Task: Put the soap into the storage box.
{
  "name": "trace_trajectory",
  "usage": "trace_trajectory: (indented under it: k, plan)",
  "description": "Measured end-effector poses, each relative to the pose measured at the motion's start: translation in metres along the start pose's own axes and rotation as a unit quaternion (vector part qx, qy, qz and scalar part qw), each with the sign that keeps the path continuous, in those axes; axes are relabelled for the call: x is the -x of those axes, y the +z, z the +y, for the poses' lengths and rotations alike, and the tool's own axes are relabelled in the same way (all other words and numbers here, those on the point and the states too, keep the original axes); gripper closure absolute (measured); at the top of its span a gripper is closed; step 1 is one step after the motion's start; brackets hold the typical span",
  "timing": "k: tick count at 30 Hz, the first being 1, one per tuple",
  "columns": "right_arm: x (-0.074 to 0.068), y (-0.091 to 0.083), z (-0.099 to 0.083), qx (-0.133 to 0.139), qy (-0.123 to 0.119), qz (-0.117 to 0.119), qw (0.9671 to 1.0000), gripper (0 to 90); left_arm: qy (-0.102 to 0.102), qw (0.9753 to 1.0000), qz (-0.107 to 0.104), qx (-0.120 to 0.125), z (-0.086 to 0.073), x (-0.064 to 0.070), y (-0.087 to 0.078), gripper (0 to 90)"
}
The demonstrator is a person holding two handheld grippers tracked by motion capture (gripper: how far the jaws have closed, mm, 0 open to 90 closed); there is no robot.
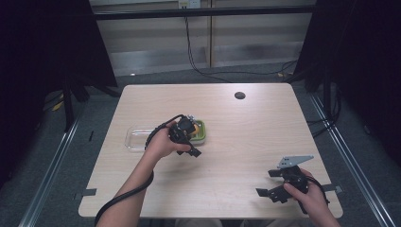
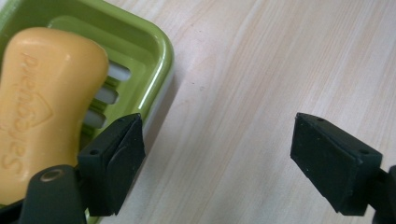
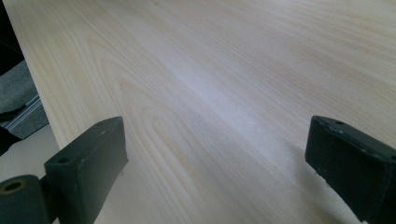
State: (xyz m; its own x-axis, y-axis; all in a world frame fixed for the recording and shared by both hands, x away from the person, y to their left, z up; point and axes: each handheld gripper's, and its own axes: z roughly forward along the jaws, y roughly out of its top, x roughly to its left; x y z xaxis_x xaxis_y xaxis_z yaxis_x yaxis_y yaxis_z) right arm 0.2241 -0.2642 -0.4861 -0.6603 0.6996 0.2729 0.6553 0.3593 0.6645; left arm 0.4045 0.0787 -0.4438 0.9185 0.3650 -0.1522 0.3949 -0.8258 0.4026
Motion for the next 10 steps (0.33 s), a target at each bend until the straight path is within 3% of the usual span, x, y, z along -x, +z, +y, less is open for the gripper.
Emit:
trace_trajectory:
  k: [3, 4, 10]
  plan:
    - [0.000, 0.000, 0.000, 0.000, 0.000, 0.000, 1.0000, 5.1, 0.006, 1.0000, -0.002, 0.007, -0.003, 0.003, 0.003, 16.0]
    - [0.000, 0.000, 0.000, 0.000, 0.000, 0.001, 1.0000, 5.1, -0.004, 0.9999, 0.002, 0.012, -0.005, 0.006, 0.004, 15.8]
    - [-0.001, -0.002, 0.000, 0.000, 0.003, -0.001, 1.0000, 5.1, -0.010, 0.9995, 0.001, 0.031, -0.016, 0.013, 0.007, 14.8]
